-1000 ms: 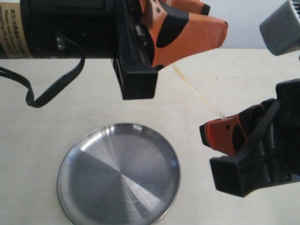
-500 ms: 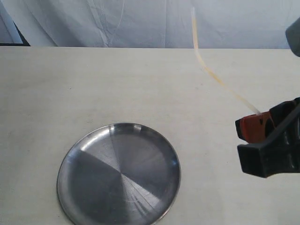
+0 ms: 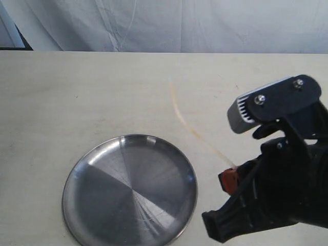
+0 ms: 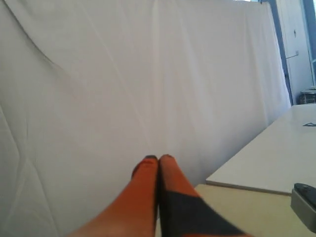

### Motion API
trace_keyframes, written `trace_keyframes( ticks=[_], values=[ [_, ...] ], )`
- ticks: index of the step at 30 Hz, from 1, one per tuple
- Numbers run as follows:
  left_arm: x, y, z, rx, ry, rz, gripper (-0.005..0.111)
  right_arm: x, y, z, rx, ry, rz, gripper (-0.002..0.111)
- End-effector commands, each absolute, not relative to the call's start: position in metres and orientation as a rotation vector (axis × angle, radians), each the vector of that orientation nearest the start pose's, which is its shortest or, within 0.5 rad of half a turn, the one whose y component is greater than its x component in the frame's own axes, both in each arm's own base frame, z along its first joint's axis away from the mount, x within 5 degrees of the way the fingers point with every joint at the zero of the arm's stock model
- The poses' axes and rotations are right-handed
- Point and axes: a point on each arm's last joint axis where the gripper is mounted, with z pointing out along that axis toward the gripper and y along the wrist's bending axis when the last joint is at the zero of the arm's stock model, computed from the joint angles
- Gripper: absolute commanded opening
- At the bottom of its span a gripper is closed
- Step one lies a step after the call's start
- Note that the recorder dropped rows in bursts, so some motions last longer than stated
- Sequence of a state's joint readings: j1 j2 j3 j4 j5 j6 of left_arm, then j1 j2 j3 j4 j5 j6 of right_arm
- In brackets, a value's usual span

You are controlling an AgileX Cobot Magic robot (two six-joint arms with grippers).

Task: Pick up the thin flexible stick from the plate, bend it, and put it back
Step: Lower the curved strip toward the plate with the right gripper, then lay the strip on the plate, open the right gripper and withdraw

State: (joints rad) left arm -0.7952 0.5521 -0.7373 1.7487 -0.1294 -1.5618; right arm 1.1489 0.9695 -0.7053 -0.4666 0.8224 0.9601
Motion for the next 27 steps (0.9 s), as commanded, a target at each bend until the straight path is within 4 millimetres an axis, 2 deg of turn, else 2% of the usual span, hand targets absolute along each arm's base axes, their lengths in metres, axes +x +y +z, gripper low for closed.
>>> trace_keyframes(
  ticks=[1, 6, 12, 17, 21, 27],
  values=[
    [0.068, -0.083, 0.396, 0.729, 1.188, -0.593, 0.0, 0.102, 0.16, 0.279, -0.549, 2.38, 0.428, -0.001],
    [0.075, -0.082, 0.381, 0.698, 1.245, -0.544, 0.0, 0.108, 0.172, 0.266, -0.587, 2.404, 0.382, -0.001],
    [0.08, -0.077, 0.382, 0.637, 1.261, -0.495, 0.0, 0.11, 0.183, 0.252, -0.639, 2.446, 0.355, -0.001],
    [0.081, -0.076, 0.382, 0.624, 1.264, -0.481, 0.0, 0.11, 0.192, 0.256, -0.678, 2.375, 0.456, -0.001],
    [0.081, -0.076, 0.38, 0.623, 1.27, -0.477, 0.0, 0.112, 0.194, 0.254, -0.68, 2.371, 0.459, -0.001],
    [0.088, -0.073, 0.368, 0.575, 1.318, -0.415, 0.0, 0.137, 0.205, 0.219, -0.652, 2.469, 0.354, -0.001]
  ],
)
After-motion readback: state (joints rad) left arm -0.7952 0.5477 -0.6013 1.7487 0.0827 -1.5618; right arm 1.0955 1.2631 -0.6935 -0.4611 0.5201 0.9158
